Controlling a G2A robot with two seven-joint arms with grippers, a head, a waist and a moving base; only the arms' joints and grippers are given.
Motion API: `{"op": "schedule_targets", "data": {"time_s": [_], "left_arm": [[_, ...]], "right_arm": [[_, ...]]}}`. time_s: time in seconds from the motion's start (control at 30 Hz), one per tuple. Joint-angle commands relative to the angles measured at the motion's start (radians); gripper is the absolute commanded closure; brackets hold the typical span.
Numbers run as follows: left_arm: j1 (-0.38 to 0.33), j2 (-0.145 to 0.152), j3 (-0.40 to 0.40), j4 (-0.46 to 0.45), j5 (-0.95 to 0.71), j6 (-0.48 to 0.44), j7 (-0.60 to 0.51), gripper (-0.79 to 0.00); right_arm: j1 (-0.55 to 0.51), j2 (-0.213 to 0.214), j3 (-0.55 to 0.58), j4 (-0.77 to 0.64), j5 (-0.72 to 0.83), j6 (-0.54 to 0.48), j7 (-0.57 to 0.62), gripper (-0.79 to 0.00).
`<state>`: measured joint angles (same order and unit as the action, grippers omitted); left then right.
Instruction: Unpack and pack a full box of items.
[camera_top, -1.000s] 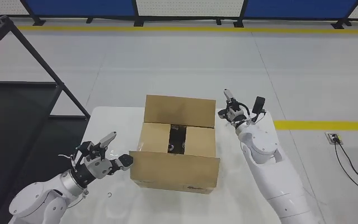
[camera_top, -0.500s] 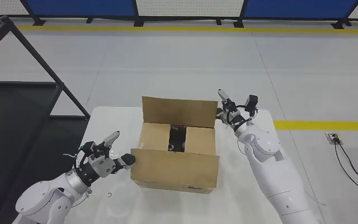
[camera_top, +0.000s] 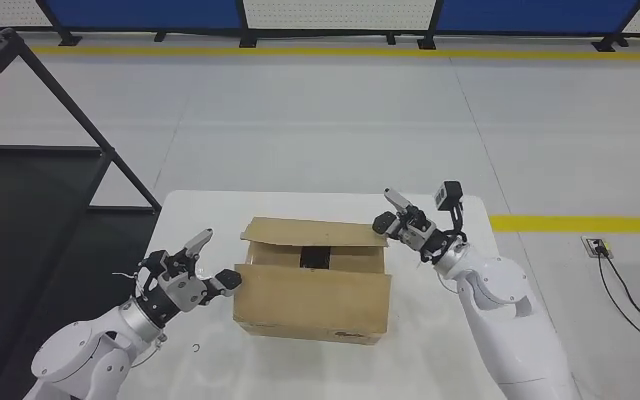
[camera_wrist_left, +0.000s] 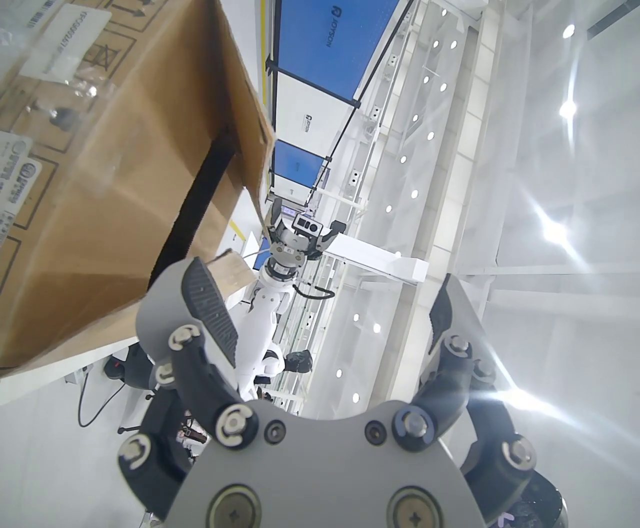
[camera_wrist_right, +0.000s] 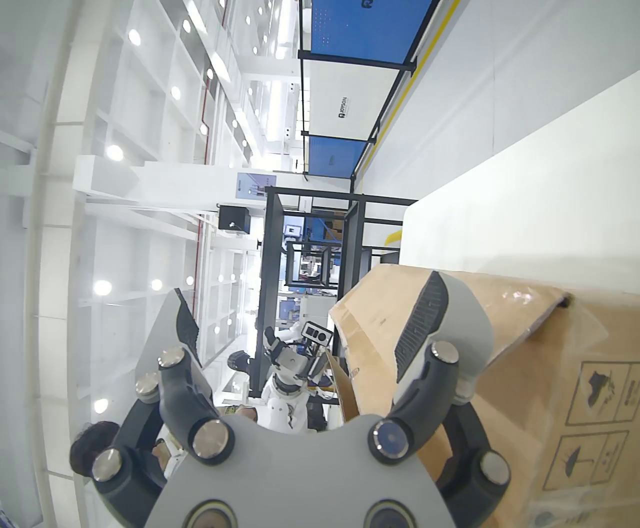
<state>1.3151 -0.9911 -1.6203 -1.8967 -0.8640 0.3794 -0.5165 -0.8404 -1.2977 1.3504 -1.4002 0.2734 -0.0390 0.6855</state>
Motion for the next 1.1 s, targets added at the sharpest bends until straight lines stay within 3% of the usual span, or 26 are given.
{"op": "schedule_targets", "data": {"time_s": [0.0,0.33,0.83,1.07], "left_arm": [[-0.001,-0.001,0.003,-0.001,-0.001,-0.001,0.008,-0.785],[-0.009,-0.008,0.018,0.002,-0.018,0.001,0.073,-0.785],[-0.009,-0.008,0.018,0.002,-0.018,0.001,0.073,-0.785],[-0.009,-0.02,0.037,0.0,-0.031,-0.039,0.226,-0.785]], "right_arm": [[-0.019,0.004,0.005,-0.028,-0.012,0.002,0.006,-0.785],[-0.08,0.019,0.013,-0.123,-0.038,0.027,0.069,-0.785],[-0.077,0.027,-0.009,-0.133,-0.021,0.077,0.076,-0.785],[-0.077,0.031,-0.014,-0.147,-0.022,0.092,0.074,-0.785]]}}
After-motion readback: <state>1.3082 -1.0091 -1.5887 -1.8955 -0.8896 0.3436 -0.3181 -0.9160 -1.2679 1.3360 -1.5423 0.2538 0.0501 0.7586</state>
